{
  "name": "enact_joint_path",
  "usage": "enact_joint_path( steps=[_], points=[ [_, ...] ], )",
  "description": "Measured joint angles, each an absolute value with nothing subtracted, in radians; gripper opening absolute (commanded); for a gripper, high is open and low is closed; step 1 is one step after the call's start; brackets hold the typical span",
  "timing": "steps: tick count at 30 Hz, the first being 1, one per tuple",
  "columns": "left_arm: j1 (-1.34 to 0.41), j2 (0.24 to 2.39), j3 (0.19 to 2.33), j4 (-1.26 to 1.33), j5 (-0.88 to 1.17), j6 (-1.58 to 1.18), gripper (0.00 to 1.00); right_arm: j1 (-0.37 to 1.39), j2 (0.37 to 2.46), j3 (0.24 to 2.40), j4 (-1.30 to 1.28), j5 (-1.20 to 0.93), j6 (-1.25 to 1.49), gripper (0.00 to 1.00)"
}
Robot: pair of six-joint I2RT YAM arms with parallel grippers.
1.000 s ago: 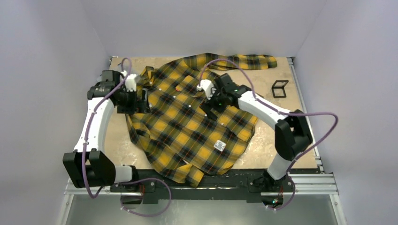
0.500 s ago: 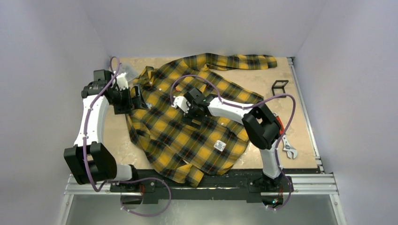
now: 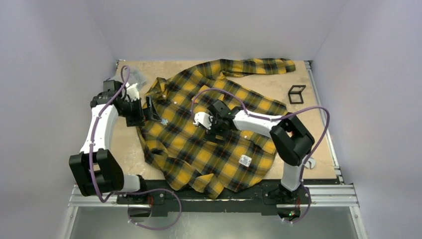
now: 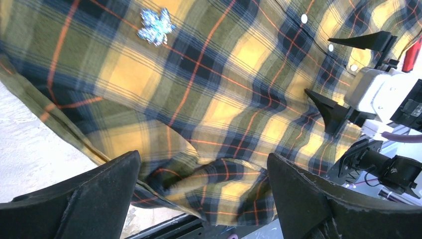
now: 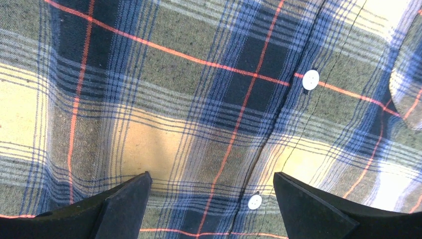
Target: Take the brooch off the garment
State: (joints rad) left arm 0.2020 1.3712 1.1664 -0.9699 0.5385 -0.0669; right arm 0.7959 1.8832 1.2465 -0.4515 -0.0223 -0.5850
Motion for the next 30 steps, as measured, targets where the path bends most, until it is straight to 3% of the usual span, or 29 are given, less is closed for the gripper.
enact_joint_path(
  steps=[6, 16, 22, 30],
  points=[
    [0.191, 1.365, 1.115, -0.931, 0.542, -0.057, 1.0, 0.693, 1.797, 1.137, -0.507, -0.105, -0.638, 0.96],
    [0.076, 1.385, 1.037, -0.781, 0.636, -0.097, 0.56, 0.595, 1.698, 1.124, -0.636, -0.154, -0.656, 0.95],
    [0.067, 1.5, 0.999, -0.615, 0.739, -0.21, 0.47, 0.596, 1.602, 1.212, -0.595, -0.226, -0.556, 0.95],
    [0.065, 1.645, 1.0, -0.523, 0.759, -0.255, 0.4, 0.577, 1.425, 1.151, -0.398, -0.32, -0.413, 0.99]
  ],
)
